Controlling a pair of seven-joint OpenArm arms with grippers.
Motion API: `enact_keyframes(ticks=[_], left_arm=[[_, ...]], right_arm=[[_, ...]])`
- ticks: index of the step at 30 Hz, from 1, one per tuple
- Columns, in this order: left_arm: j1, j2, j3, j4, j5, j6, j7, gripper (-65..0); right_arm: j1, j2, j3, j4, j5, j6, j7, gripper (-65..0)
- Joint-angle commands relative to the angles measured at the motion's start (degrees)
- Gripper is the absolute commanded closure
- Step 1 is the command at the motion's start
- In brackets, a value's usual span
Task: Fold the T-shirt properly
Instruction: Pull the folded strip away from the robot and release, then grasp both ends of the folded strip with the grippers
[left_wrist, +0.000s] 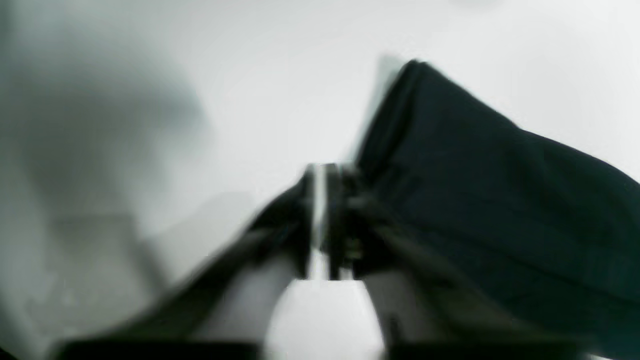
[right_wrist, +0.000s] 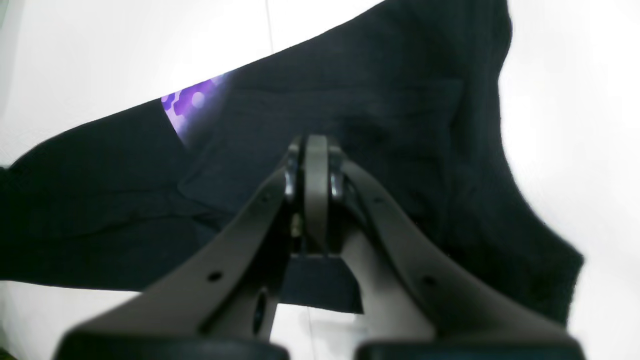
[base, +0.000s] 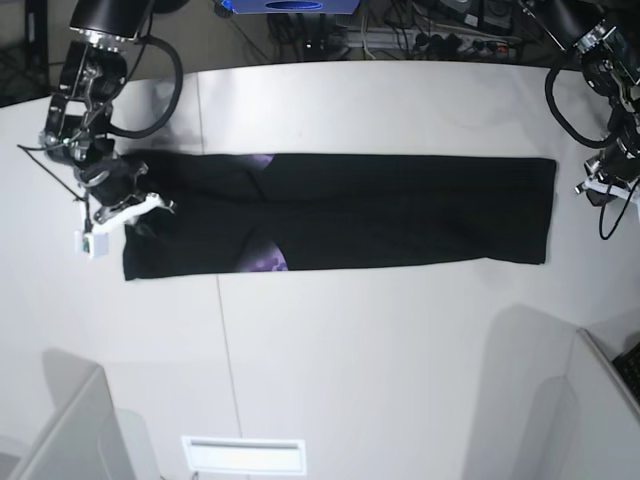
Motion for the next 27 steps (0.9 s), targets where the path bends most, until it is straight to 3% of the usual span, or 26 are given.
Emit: enact_keyframes(ticks=[1, 5, 8, 11, 14, 25, 27], left_arm=[[-0.52, -1.24, -0.22, -0.56, -0.99, -0.12, -1.14, -18.9], [-0.61, -1.07, -0.13, -4.78, -1.08, -0.2, -4.74, -48.5], [-0.43, -1.24, 1.98, -7.15, -1.08, -1.0, -8.87, -64.8], [-0.61, -1.24, 4.53, -10.14, -0.99, -4.78, -10.37, -64.5], [-1.05, -1.07, 5.32, -13.3, -0.99, -7.94, -12.74, -59.9], [-2.72, -1.07, 14.9, -20.34, -0.64, -7.94, -16.7, -56.8], [-2.72, -1.15, 15.61, -21.48, -0.64, -7.94, -16.79, -48.4]], right_arm=[[0.56, 0.36, 0.12, 1.01, 0.78, 0.17, 1.0, 0.0], [0.56, 0.27, -1.38, 1.01, 0.78, 0.17, 0.03, 0.0], [-0.23, 0.27, -3.31, 1.01, 0.78, 0.17, 0.38, 0.0], [-0.5, 0.27, -4.54, 1.1, 0.78, 0.17, 0.38, 0.0], [-0.67, 0.27, -6.21, 1.1, 0.78, 0.17, 0.38, 0.0], [-2.26, 0.27, -6.39, 1.18, 0.78, 0.17, 0.47, 0.0], [-2.7, 0.27, -6.04, 1.18, 0.78, 0.17, 0.47, 0.0]])
